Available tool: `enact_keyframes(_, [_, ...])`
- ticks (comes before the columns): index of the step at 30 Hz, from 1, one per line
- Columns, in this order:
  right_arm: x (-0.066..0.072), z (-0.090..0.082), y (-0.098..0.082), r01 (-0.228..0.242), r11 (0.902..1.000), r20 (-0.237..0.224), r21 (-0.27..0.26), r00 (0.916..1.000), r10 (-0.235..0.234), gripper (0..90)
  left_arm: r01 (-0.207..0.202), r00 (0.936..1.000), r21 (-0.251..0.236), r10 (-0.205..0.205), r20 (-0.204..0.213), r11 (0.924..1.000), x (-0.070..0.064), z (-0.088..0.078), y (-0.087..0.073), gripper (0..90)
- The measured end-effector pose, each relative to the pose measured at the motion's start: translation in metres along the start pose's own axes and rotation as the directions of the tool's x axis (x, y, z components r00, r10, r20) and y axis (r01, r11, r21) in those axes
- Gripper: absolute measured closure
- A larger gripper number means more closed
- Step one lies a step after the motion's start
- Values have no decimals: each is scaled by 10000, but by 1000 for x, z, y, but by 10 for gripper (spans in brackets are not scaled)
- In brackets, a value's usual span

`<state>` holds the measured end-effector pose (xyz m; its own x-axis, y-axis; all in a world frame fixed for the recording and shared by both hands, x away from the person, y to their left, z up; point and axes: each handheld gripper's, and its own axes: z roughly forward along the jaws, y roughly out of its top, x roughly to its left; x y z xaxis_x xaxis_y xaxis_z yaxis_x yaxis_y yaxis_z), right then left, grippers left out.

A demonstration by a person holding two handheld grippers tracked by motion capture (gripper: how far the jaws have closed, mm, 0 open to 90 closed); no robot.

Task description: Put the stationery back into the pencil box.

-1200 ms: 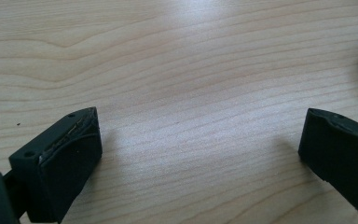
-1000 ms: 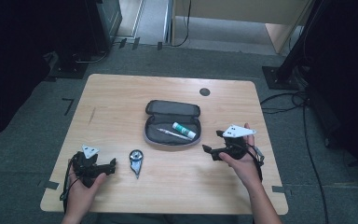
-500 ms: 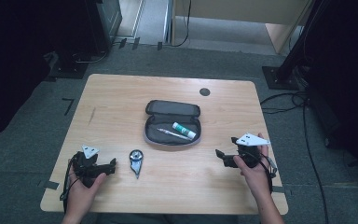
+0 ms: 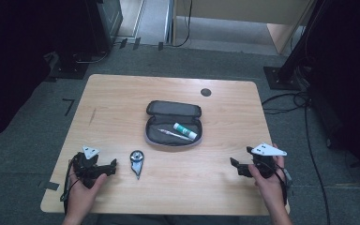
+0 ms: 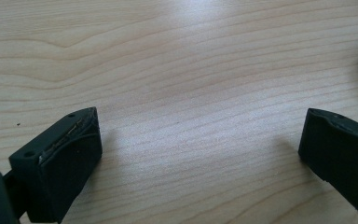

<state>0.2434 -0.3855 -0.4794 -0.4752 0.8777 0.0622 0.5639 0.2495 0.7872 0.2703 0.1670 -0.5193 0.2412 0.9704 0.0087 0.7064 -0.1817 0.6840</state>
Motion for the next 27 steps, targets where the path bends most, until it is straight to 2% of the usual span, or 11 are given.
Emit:
enact_keyframes(8, [-12,-15,-20,-409,9991,310,114,9987,405,158,26,10000,6,-26,-30,10000,0,0,0,0])
enact_keyframes(14, [-21,-22,-40,-852,9962,822,190,9931,833,160,54,10000,12,-54,-69,10000,-1,0,0,0])
enact_keyframes(17, [-25,-22,-48,-1180,9929,973,171,9885,1158,163,77,9999,-5,-77,-81,10000,-1,0,0,0])
enact_keyframes(22, [-28,-18,-56,-1232,9917,1285,370,9847,1176,166,88,9999,4,-88,-99,10000,-1,0,1,0])
enact_keyframes(27, [-31,-14,-60,-1404,9885,1805,563,9752,1283,181,90,9999,5,-90,-96,10000,-1,0,1,0])
